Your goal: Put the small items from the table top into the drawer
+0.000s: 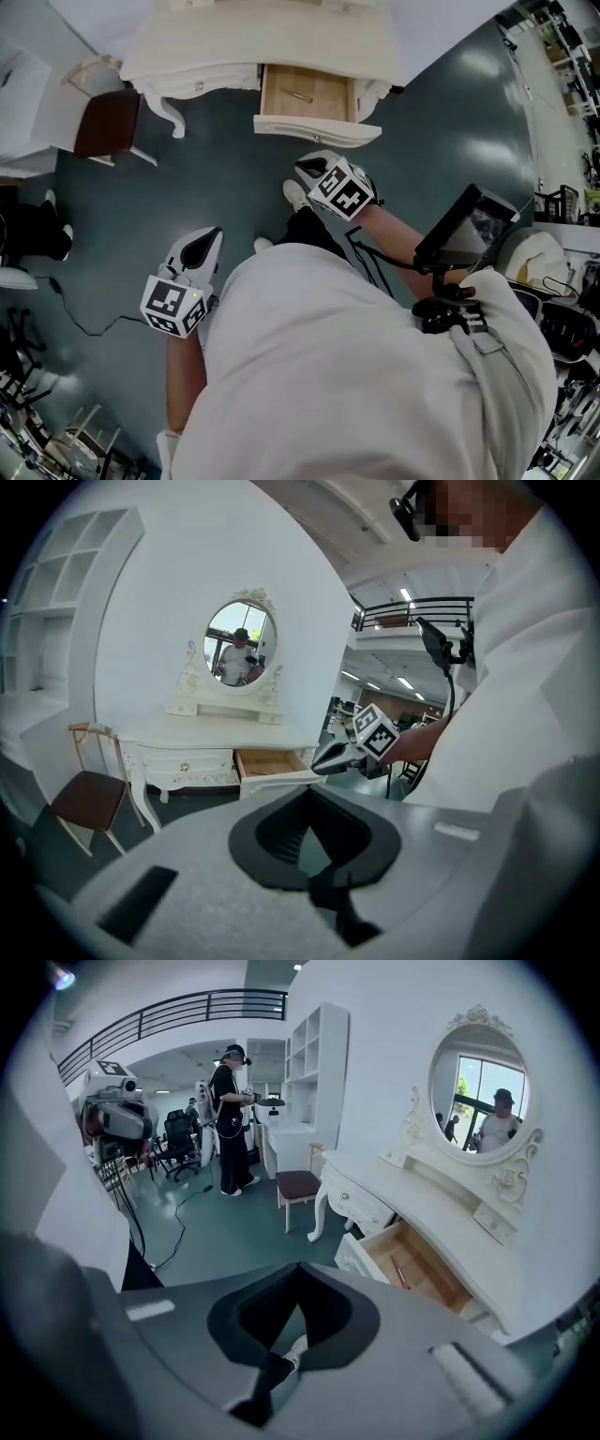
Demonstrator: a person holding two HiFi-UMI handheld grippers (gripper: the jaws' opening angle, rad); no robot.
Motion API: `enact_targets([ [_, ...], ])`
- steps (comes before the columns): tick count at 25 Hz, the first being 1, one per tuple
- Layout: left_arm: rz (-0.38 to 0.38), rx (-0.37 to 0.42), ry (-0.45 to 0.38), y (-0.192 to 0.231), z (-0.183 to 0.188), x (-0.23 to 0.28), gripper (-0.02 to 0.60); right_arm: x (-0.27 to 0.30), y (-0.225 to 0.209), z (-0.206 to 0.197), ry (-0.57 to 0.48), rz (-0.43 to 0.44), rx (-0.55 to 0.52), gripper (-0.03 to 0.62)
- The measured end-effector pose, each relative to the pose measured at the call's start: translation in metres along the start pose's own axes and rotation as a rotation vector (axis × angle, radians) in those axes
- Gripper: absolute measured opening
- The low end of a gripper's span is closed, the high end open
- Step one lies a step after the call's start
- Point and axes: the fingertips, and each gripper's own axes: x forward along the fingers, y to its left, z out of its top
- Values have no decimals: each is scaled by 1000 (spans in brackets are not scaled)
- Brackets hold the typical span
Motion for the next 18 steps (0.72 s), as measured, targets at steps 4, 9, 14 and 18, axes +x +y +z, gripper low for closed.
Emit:
enact_targets([
  [4,0,-3,2,0,-3,1,0,-3,5,6,0,8,-27,0],
  [9,-3,4,3,2,-2,2,0,-4,8,12,-5,10,-46,0],
  [14,-5,5,2,2,-1,3,0,-6,10,17,-14,15,-56,0],
  [18,-4,1,4,3,-3,3,0,-6,11,20,-21,18,-69,0],
])
